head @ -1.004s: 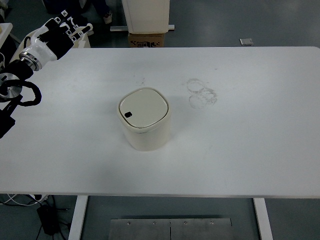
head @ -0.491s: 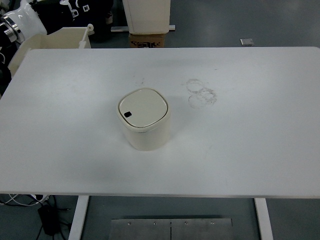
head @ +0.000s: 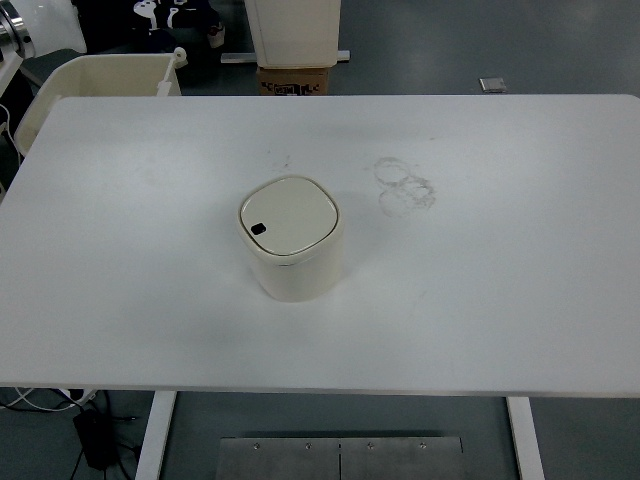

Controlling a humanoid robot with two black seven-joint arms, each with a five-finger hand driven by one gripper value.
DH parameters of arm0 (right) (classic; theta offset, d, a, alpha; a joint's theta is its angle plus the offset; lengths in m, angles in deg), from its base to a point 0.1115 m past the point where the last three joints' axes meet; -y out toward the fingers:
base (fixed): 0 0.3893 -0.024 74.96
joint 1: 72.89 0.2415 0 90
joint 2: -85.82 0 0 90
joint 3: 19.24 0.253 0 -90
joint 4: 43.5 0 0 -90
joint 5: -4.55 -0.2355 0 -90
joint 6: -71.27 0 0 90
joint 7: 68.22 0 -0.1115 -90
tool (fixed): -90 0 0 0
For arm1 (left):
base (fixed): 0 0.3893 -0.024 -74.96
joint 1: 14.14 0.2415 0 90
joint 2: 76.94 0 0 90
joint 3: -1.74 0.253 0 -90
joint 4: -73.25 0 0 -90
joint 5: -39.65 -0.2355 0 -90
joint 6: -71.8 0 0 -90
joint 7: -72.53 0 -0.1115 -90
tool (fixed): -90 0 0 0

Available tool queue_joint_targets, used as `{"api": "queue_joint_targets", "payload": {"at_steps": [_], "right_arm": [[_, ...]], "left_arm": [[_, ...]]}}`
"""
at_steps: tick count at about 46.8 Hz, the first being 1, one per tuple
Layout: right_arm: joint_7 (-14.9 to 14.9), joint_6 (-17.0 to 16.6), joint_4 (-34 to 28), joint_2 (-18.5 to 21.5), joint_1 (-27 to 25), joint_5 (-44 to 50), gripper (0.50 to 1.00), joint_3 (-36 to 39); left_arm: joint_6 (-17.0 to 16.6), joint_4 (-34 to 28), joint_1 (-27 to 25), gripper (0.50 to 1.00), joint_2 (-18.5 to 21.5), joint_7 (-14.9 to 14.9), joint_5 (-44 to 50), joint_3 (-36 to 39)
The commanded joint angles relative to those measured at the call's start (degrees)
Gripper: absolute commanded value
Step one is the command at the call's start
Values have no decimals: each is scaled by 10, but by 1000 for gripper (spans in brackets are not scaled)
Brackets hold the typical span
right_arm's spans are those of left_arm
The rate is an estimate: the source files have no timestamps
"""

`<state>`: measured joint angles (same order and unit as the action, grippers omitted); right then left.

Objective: Open trash bin

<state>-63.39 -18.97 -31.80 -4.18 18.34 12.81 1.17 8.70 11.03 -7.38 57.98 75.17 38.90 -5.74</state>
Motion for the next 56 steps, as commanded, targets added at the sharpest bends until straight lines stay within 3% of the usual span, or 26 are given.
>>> {"api": "queue_joint_targets", "payload": {"at_steps": [1, 11, 24, 35, 43, 56], "right_arm": [[0, 0, 0, 0, 0, 0, 993, 0], [0, 0, 0, 0, 0, 0, 993, 0], [0, 0, 1, 0, 0, 0, 993, 0], [0, 0, 0, 0, 0, 0, 993, 0], [0, 0, 0, 0, 0, 0, 993, 1], [0, 1, 0, 0, 0, 0, 993, 0]], "left_arm": [[-4, 1, -14, 1000, -8, 10, -50, 7], [-1, -17, -10, 1000, -16, 33, -94, 9], [16, -106, -9, 1000, 2, 37, -124, 39], [24, -119, -4, 1000, -8, 39, -148, 55], [23, -161, 12, 1000, -11, 71, -149, 59], [28, -202, 10, 1000, 2, 89, -195, 69]]}}
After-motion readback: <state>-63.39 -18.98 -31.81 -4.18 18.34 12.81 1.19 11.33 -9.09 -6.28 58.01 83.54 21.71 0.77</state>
